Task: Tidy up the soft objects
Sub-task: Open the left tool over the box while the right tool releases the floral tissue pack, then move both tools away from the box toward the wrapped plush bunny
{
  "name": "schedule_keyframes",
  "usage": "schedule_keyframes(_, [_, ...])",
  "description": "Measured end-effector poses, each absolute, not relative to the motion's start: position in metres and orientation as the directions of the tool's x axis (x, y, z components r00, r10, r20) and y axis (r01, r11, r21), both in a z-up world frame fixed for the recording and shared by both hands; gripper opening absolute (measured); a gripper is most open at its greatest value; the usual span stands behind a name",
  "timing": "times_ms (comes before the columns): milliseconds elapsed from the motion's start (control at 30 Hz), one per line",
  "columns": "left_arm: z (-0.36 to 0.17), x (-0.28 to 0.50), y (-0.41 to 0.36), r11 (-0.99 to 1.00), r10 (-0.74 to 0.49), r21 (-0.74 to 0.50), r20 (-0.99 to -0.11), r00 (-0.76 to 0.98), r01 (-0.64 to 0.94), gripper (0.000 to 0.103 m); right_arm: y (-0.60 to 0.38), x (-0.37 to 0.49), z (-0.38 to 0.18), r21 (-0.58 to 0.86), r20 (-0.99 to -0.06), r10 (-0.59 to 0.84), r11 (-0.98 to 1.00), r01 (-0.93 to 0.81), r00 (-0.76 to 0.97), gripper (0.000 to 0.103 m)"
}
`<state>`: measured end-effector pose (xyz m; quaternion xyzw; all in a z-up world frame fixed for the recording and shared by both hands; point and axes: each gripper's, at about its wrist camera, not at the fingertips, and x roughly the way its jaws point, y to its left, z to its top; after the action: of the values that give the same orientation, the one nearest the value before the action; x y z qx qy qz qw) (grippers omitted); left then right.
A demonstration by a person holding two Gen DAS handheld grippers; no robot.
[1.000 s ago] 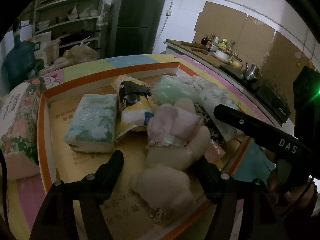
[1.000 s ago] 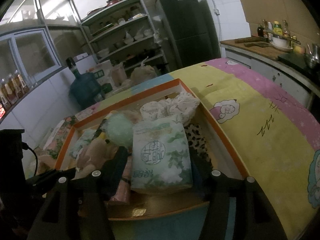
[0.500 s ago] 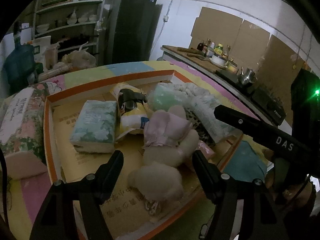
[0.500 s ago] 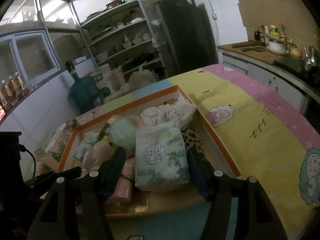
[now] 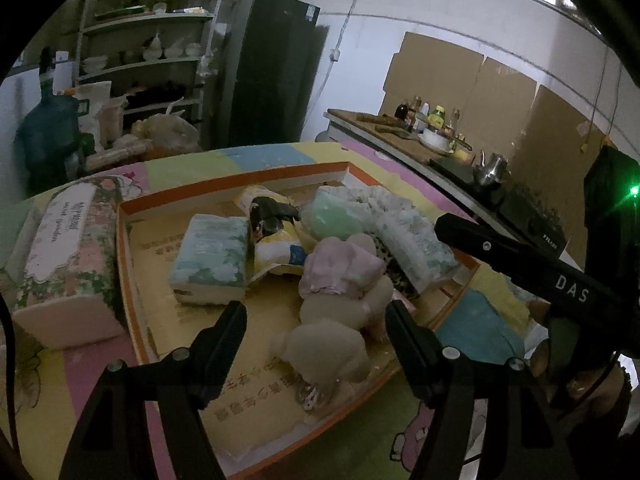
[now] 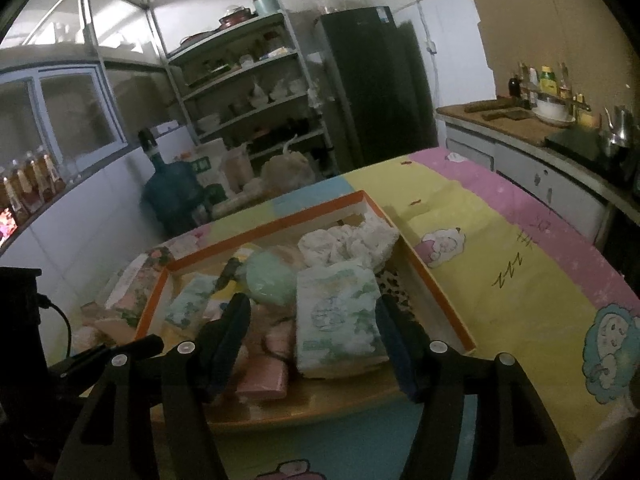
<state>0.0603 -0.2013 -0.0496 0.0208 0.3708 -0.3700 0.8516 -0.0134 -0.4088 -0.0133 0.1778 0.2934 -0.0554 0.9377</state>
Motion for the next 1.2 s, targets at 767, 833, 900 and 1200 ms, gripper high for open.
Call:
schedule_keyframes(767, [-0.025, 0.04, -0.146, 0.752, -0.625, -0.255, -0.568, 0.535, 0.607, 0.088, -0.36, -0.027, 0.016, 0.253, -0.54, 0.009, 0.955, 0.153, 0.841, 0.073])
schedule_keyframes(833, [-0.024, 0.038, -0.138, 0.757, -0.623, -0.257, -0.562, 0.544, 0.601, 0.088, -0.354, -0.027, 0.019, 0.248, -0.539, 0.013, 0.958, 0.143, 0.842, 0.073])
schedule_keyframes(900, [-0.022, 0.036, -0.131, 0.763, -0.619, -0.258, -0.555, 0.556, 0.593, 0.088, -0.348, -0.027, 0.021, 0.242, -0.538, 0.016, 0.961, 0.137, 0.842, 0.073])
schedule_keyframes(1200, [-0.012, 0.029, -0.096, 0.799, -0.585, -0.243, -0.524, 0.619, 0.549, 0.088, -0.322, -0.029, 0.028, 0.221, -0.531, 0.027, 0.969, 0.108, 0.847, 0.073])
